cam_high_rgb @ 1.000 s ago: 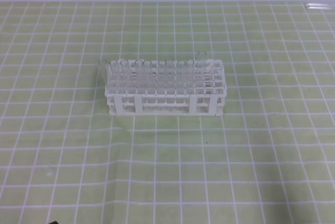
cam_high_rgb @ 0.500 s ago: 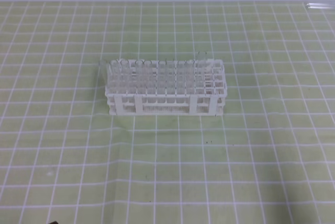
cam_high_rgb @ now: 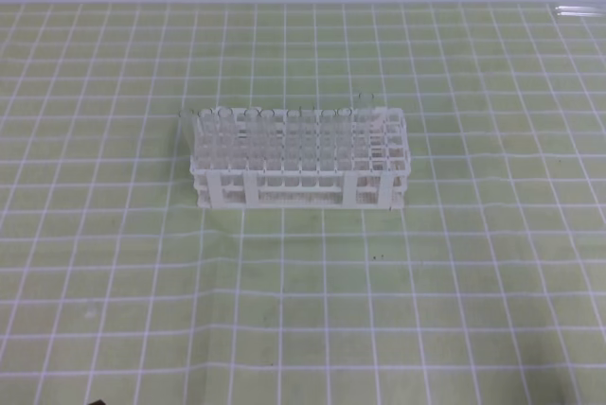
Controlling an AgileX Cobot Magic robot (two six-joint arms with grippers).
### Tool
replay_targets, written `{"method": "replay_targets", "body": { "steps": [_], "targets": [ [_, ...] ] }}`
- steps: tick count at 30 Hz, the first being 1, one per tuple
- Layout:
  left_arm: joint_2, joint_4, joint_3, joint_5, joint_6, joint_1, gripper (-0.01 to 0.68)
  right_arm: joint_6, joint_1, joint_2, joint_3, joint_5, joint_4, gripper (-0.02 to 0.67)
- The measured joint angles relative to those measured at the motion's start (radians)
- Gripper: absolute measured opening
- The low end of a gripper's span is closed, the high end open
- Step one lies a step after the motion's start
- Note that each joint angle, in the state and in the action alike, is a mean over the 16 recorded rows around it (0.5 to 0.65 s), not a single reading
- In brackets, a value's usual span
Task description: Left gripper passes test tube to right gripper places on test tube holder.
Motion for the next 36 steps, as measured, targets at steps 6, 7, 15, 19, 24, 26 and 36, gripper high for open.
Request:
{"method": "replay_targets", "body": {
  "steps": [6,7,15,19,24,26,36],
  "targets": [
    [0.001,0.0,0.001,-0.001,0.0,0.0,-0.002,0.002,0.0,0.0,0.0,0.038,0.007,-0.015],
    [0.001,0.0,0.002,-0.002,0.0,0.0,-0.002,0.002,0.0,0.0,0.0,0.039,0.009,-0.015],
    [0.002,0.009,0.006,-0.003,0.001,0.001,-0.002,0.002,0.0,0.0,0.0,0.039,0.022,-0.015],
    [-0.001,0.048,0.007,-0.004,0.002,0.009,-0.002,0.002,0.0,0.0,0.0,0.039,0.027,-0.015],
    [-0.008,0.107,0.006,-0.01,-0.001,0.078,-0.002,0.001,0.0,0.0,0.0,0.039,0.029,-0.015],
    [-0.012,0.13,0.004,-0.018,-0.002,0.127,-0.002,0.001,0.0,0.0,0.0,0.039,0.03,-0.015],
    [-0.027,0.172,0.0,-0.133,-0.021,0.53,-0.003,-0.002,0.0,0.0,0.0,0.039,0.031,-0.016]
  ]
}}
